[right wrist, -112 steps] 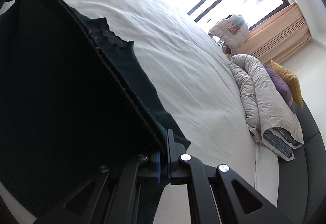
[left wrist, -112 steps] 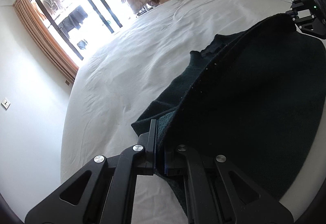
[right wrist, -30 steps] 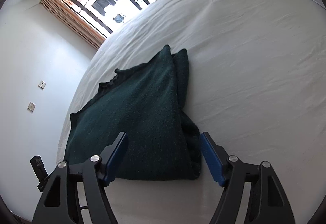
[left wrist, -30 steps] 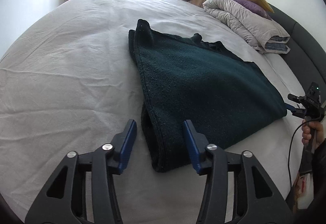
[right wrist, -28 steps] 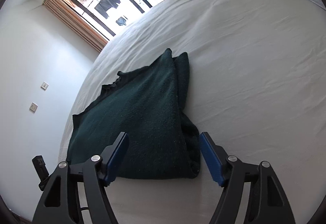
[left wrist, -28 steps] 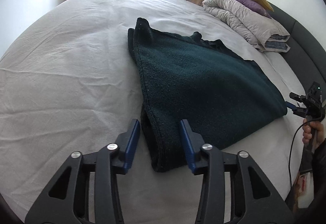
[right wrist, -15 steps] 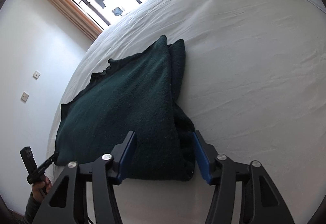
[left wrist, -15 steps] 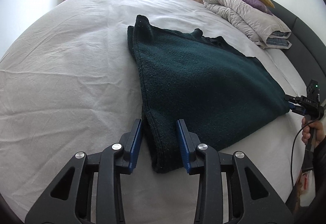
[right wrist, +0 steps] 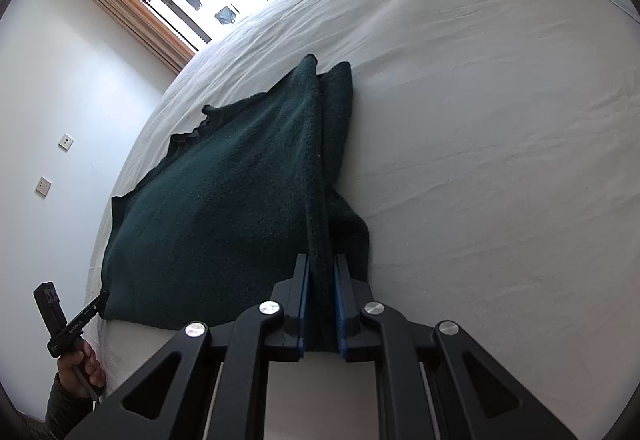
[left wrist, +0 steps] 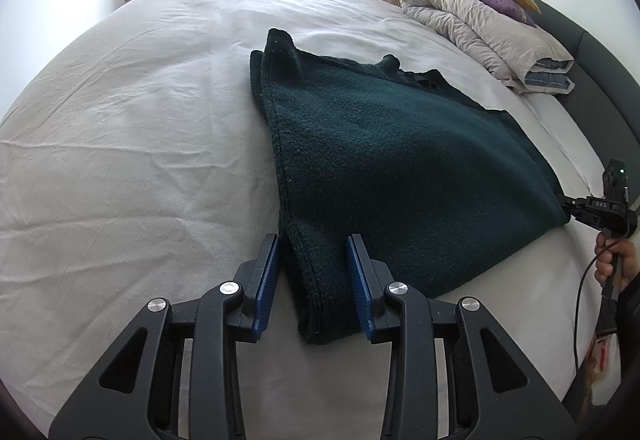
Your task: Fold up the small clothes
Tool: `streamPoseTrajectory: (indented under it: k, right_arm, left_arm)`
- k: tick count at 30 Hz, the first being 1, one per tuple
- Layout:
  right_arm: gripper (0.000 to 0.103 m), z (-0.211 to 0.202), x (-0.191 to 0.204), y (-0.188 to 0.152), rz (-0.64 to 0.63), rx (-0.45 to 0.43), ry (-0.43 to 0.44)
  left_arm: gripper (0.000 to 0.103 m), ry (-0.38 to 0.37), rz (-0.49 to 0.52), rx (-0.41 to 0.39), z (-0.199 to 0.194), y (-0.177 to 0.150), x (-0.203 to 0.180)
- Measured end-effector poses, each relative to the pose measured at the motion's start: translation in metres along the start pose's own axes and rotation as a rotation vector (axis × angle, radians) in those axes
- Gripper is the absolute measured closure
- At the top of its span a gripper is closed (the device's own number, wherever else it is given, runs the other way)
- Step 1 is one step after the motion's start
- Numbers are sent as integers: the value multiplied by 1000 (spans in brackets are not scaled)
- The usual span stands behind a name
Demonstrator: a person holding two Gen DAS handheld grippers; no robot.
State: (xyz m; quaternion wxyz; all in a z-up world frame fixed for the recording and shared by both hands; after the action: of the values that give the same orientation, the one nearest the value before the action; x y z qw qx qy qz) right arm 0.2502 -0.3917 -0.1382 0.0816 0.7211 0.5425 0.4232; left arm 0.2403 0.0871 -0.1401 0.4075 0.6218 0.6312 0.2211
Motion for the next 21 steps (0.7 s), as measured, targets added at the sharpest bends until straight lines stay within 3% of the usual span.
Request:
streamPoseTrajectory:
  k: [5, 9, 21]
  right_arm:
    - [98, -9, -3, -8, 10, 6, -27]
    - [99, -19, -15, -20, 78, -10, -6]
    - [99, -16, -18, -19, 86, -42, -20]
  left_arm:
    - [78, 4, 23, 9, -1, -1, -1]
    - [79, 7, 37, 8, 0, -2, 0]
    - [80, 10, 50, 4, 0, -6, 0]
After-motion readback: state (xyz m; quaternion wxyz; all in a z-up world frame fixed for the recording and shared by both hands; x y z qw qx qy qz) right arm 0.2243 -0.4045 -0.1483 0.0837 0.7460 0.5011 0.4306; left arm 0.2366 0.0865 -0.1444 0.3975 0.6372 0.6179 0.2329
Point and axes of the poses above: each gripper's, at about its wrist camera, not at the fingertips, and z roughly the way its jaws point, x to its left, y to its top, the point moved 5 cm from there along z, roughly the way its jaws point, and after that the axes turned 15 degrees about -x, right-handed, at the moved point
